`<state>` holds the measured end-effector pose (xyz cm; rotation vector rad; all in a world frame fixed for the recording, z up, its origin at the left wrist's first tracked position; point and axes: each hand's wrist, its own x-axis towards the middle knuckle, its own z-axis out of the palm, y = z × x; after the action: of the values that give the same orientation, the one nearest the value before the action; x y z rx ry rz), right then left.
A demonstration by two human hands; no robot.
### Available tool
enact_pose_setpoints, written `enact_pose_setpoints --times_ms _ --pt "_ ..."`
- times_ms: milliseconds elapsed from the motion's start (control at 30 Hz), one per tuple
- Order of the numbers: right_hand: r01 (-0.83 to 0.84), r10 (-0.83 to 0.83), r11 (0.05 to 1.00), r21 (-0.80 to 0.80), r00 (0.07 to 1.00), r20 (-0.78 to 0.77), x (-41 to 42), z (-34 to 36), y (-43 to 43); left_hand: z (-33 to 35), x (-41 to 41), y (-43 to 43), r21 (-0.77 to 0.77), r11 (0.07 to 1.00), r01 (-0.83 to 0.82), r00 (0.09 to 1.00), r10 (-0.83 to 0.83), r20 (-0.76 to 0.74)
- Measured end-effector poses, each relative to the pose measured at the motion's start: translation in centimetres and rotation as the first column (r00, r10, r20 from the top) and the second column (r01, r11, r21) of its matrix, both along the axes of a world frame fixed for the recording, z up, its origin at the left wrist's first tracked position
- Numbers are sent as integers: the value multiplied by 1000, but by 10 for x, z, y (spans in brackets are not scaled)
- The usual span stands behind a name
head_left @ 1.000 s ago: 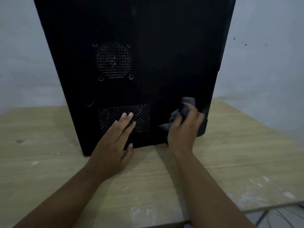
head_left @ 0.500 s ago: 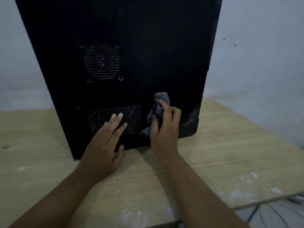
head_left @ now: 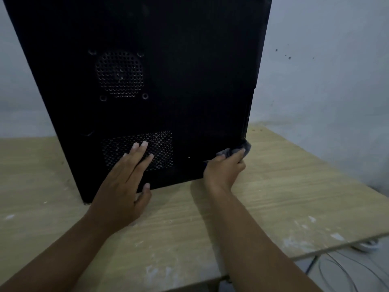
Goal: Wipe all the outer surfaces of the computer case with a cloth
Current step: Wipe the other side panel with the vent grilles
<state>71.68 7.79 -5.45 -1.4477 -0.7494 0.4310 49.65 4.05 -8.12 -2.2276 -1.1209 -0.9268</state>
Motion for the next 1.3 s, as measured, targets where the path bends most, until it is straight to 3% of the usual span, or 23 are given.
enact_pose_setpoints --times_ms 133,200,400,500,700,833,1033,1200,1300 --pt "-92 38 981 172 956 292 -5 4 -9 1 -2 0 -9 1000 -2 1000 2 -1" --pt "-110 30 973 205 934 357 -6 5 -6 1 -2 -1 -14 1000 -4 1000 4 1" --pt "-84 86 995 -57 996 30 -4 3 -2 1 0 0 -11 1000 -8 1000 8 1" --pt "-161 164 982 -99 986 23 -4 4 -7 0 0 0 -13 1000 -2 1000 2 8" --pt "-261 209 962 79 893 399 -27 6 -21 0 0 0 -18 1000 -8 1000 8 9" --pt "-292 187 950 111 817 546 -32 2 -22 0 0 0 -10 1000 -10 1000 10 -2" --pt "-477 245 870 122 634 733 -50 -3 -24 1 0 0 -15 1000 -16 1000 16 -14" --pt "-369 186 916 158 739 648 -40 3 -17 1 -1 0 -13 1000 -16 1000 15 -11" --pt "-199 119 968 150 898 423 -22 8 -9 0 -2 1 -18 1000 -13 1000 13 -6"
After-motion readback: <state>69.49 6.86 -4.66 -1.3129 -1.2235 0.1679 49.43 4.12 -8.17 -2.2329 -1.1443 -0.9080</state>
